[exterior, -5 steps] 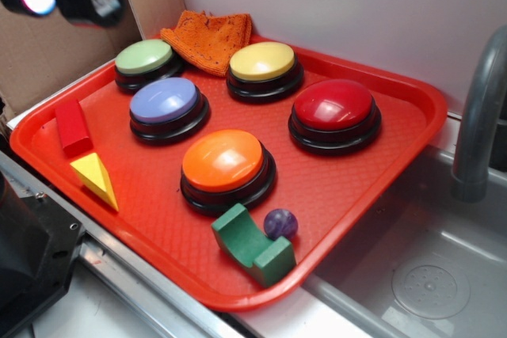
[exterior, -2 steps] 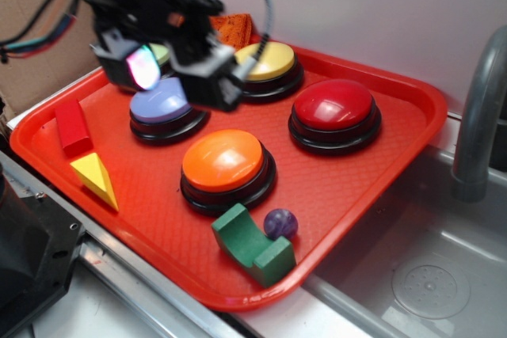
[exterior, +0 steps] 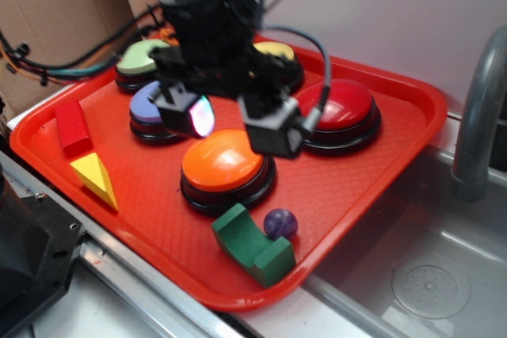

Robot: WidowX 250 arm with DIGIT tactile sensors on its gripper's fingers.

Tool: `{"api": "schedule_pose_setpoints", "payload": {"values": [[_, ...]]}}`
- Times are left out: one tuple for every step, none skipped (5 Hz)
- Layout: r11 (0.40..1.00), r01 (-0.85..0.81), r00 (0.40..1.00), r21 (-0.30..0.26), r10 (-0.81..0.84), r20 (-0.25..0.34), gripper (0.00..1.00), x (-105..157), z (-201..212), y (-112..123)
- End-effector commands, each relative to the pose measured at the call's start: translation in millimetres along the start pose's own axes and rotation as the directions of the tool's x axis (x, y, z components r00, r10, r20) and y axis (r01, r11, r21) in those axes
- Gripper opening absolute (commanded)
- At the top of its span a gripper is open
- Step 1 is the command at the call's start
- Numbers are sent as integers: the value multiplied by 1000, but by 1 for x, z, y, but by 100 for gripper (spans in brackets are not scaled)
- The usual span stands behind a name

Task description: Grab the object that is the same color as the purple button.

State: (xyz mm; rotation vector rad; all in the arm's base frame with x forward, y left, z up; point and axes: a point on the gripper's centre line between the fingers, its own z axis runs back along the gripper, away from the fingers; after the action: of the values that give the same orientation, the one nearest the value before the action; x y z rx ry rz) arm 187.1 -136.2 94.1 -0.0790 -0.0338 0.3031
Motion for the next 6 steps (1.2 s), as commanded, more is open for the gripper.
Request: {"api": "schedule_pose_setpoints", "payload": {"values": [[997, 21, 1000, -78, -21, -2, 100, 5, -22, -16], [997, 12, 1000, -73, -13, -2, 100, 5, -34, -20], [998, -6, 1000, -68, 5, -9, 100, 3, -43, -23], [997, -23, 1000, -70, 22, -8, 100, 2, -49, -25], [994, -50, 999, -96, 50, 2, 100, 1, -55, -25], [991, -86, 996, -98, 87, 2, 100, 0, -59, -23]]}}
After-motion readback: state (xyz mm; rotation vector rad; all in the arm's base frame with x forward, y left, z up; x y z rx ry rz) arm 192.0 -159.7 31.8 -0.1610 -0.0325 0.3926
